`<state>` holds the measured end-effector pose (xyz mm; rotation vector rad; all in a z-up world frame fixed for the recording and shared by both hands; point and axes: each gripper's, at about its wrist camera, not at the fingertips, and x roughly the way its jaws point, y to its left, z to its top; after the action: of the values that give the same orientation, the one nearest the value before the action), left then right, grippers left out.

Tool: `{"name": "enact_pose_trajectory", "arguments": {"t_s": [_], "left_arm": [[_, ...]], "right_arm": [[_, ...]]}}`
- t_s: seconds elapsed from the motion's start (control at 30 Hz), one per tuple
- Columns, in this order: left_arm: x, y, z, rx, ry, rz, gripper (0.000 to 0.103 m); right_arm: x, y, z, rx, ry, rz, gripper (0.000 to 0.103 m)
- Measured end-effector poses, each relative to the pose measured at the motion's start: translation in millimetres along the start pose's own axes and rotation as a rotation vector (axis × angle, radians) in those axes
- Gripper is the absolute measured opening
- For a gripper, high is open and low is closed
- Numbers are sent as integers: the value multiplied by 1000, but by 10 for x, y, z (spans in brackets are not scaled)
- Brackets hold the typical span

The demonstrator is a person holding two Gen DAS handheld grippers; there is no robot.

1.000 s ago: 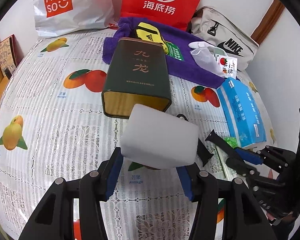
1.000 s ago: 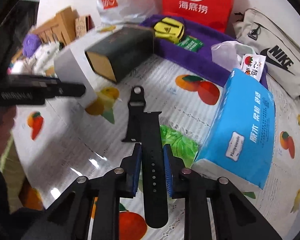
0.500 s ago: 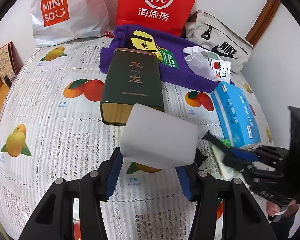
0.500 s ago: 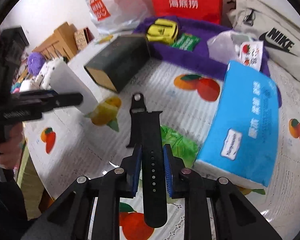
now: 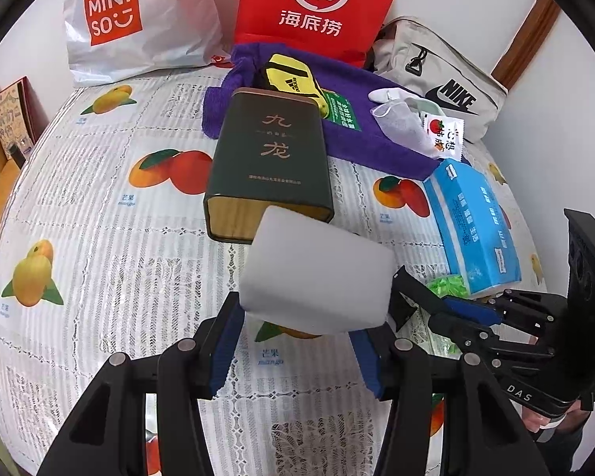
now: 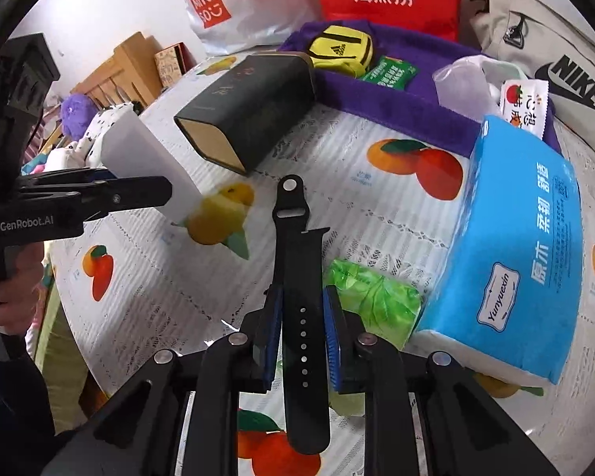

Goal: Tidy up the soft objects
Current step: 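Lift the watch strap with the right tool while the left tool holds the sponge block, then carry the watch strap in the right tool while the left tool carries the sponge to the towel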

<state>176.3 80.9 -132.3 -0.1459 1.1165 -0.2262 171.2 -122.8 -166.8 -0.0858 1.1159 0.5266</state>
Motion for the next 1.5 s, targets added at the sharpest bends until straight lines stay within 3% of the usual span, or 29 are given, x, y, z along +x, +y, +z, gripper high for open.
{"name": "enact_pose_trajectory", "arguments": {"t_s": [0.43, 0.87, 1.5], "left_arm": [[-283, -29, 110, 16, -73, -14, 50], [-515, -218, 468, 57, -145, -3, 50], [-270, -330, 1230, 64, -143, -7, 50]], "right_arm": [[-466, -80, 190, 32, -107, -50, 20], [-840, -312, 479, 59, -207, -95, 20], [-834, -907, 1074, 144, -279, -121, 20]]}}
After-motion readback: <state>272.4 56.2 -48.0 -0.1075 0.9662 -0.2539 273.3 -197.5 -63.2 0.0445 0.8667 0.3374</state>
